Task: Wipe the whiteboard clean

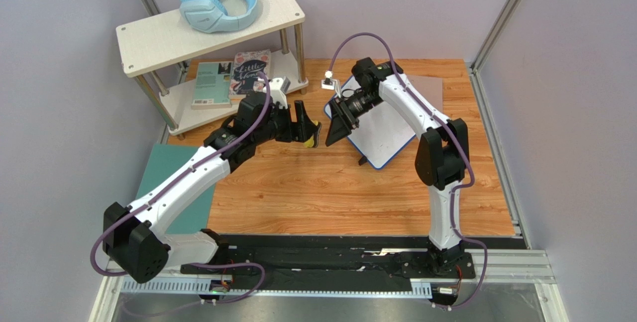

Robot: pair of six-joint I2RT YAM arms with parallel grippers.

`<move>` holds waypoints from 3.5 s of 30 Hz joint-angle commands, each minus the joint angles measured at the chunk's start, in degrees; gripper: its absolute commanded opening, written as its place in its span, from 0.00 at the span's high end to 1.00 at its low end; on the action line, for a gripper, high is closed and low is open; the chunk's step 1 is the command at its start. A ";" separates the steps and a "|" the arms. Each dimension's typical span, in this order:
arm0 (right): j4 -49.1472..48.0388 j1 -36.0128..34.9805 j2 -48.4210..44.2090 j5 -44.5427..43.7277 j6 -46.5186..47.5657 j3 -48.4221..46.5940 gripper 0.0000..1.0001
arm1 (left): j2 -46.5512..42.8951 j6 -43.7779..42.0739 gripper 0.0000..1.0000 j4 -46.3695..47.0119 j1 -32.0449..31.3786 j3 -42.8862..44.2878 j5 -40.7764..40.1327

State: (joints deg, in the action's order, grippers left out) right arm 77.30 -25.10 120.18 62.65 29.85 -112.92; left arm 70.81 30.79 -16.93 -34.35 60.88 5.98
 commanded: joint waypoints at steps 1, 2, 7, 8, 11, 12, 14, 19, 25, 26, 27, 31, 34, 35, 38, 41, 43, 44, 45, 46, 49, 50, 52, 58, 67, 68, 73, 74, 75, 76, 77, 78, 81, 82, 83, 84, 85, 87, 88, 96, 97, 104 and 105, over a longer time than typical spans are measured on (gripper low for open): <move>8.66 -0.39 -1.00 3.70 1.27 -3.27 0.42 | 1.00 1.74 0.19 1.90 0.07 -0.06 3.42; 8.66 -0.30 -0.83 4.14 1.18 -3.35 0.41 | 1.44 1.91 0.20 1.81 0.16 -0.06 3.86; 8.66 -0.82 -0.38 5.11 1.27 -3.71 0.42 | 2.58 4.36 0.21 4.97 0.07 -1.20 6.76; 8.57 -0.91 -0.30 5.20 1.27 -3.62 0.43 | 2.58 5.68 0.21 5.85 -0.02 -1.90 7.46; 8.49 -1.26 -0.47 5.64 1.36 -3.44 0.44 | 3.37 7.70 0.21 8.40 -0.02 -2.70 8.60; 8.40 -1.61 -0.39 5.55 1.36 -3.53 0.44 | 3.64 8.15 0.22 9.45 -0.02 -2.87 9.05; 7.96 -1.70 -0.39 5.55 0.83 -3.44 0.44 | 3.90 10.16 0.22 11.03 -0.02 -3.75 10.27; 7.34 -2.23 0.14 4.50 0.57 -3.27 0.46 | 3.99 14.12 0.22 16.58 -0.10 -5.07 14.14; 6.73 -2.23 0.49 3.62 0.65 -2.30 0.50 | 0.23 17.20 0.21 19.30 -0.10 -5.33 18.37; 6.64 -2.32 0.49 3.62 0.65 -2.13 0.50 | -0.57 18.94 0.21 20.69 -0.02 -5.77 19.50; 6.46 -2.23 0.49 3.62 0.57 -1.86 0.50 | -1.28 20.18 0.21 21.49 -0.10 -6.38 20.03; 6.20 -2.32 0.58 3.53 0.48 -1.86 0.50 | -5.93 25.45 0.21 23.96 -0.02 -9.37 21.53; 6.02 -2.23 0.41 3.35 0.39 -1.77 0.50 | -7.96 30.45 0.20 27.03 -0.02 -11.74 22.50; 5.94 -2.32 0.41 3.27 0.30 -1.77 0.50 | -8.14 31.08 0.20 27.38 -0.02 -12.01 23.63; 5.76 -2.32 0.58 3.18 0.30 -1.51 0.50 | -8.84 35.21 0.20 31.49 0.07 -14.47 24.96; 5.76 -2.32 0.41 3.09 0.47 -1.16 0.50 | -9.98 40.40 0.20 37.21 -0.02 -17.81 23.65; 5.67 -2.32 0.32 3.09 0.39 -1.07 0.50 | -10.16 43.20 0.20 38.98 -0.02 -19.21 23.38; 5.76 -2.32 0.23 2.83 0.48 -0.98 0.50 | -9.99 44.78 0.20 43.25 -0.02 -20.18 22.77; 5.67 -2.23 0.14 2.91 0.56 -0.90 0.50 | -9.99 46.54 0.20 45.47 0.16 -20.97 22.50; 5.58 -2.32 0.14 2.91 0.56 -0.89 0.50 | -9.38 50.56 0.19 48.10 0.16 -22.98 21.80; 5.58 -2.32 0.23 2.83 0.56 -0.81 0.50 | -6.92 57.08 0.19 60.15 0.33 -25.72 21.79; 5.58 -2.32 0.06 2.74 0.65 -0.81 0.50 | -6.56 57.37 0.19 62.26 0.33 -25.64 22.06; 5.58 -2.41 -0.12 2.56 0.83 -0.63 0.50 | -6.56 57.20 0.19 62.46 0.33 -25.20 21.97; 5.76 -2.14 -0.30 2.65 1.62 0.25 0.75 | -9.54 56.67 0.19 61.67 1.91 -23.62 21.53; 5.93 -2.06 0.05 1.95 1.53 -0.10 0.96 | -14.29 50.62 0.18 50.19 4.46 -22.22 21.53; 5.85 -2.14 0.05 1.86 1.53 -0.10 0.96 | -14.81 48.34 0.18 46.24 4.47 -21.34 21.62; 5.85 -1.88 0.05 1.42 1.09 -0.63 0.85 | -16.58 26.99 0.18 14.63 4.47 -10.71 18.55; 5.85 -1.71 0.14 1.33 1.00 -0.72 0.83 | -16.32 20.69 0.18 9.94 4.47 -7.30 17.15; 5.85 -1.70 0.14 1.24 1.00 -0.89 0.81 | -15.88 16.89 0.18 0.50 4.47 -5.36 13.74; 5.85 -1.62 0.23 0.90 0.92 -0.98 0.76 | -15.26 13.46 0.19 -4.29 4.47 -3.51 11.80; 5.76 -1.53 -0.03 0.46 0.83 -1.07 0.74 | -13.69 10.12 0.21 -8.78 4.47 -1.66 9.51; 5.50 -1.44 -0.29 -0.07 0.74 -1.24 0.71 | -12.72 3.91 0.21 -16.65 4.47 1.49 4.36; 1.57 -1.35 -2.65 -4.02 -2.58 0.67 0.58 | -9.56 -3.77 0.22 -24.62 4.47 3.80 -2.87; -0.81 -1.27 -3.80 -7.16 -4.43 2.08 0.51 | -9.02 -4.93 0.21 -25.43 4.38 3.80 -3.60; -3.44 -1.18 -5.47 -9.37 -6.36 3.92 0.47 | -8.15 -5.90 0.21 -25.70 4.38 3.54 -3.78; -9.56 -1.26 -8.79 -12.09 -8.38 5.77 0.43 | -7.88 -7.04 0.20 -25.35 4.38 3.11 -4.56; -12.14 -1.26 -10.65 -16.64 -11.27 9.44 0.35 | -7.70 -7.14 0.18 -25.00 4.46 2.75 -4.66; -18.11 -1.18 -13.73 -21.66 -13.31 12.28 0.28 | -7.79 -7.23 0.15 -22.38 4.47 1.17 -4.75; -19.45 -1.26 -16.44 -23.17 -14.71 14.64 0.25 | -8.14 -7.14 0.13 -21.49 4.47 0.56 -4.75; -28.15 -1.18 -27.44 -35.75 -19.47 22.57 0.17 | -8.85 -8.28 0.01 -17.35 4.47 -2.08 -7.72; -28.69 -1.18 -28.50 -37.41 -19.65 23.36 0.11 | -8.67 -8.37 0.01 -17.26 4.47 -2.08 -7.74; -32.91 -1.00 -36.24 -41.82 -22.20 29.86 0.00 | -9.02 -8.73 0.01 -14.10 4.47 -3.84 -5.29; -33.00 -0.91 -37.81 -42.52 -22.37 31.09 0.00 | -9.02 -8.55 0.01 -13.75 4.47 -3.84 -5.45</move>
State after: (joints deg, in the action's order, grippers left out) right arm 48.93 -26.41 87.07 24.60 9.80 -84.97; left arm 63.05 23.49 -34.13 -30.17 58.15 -0.30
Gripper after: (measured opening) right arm 0.998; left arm 0.992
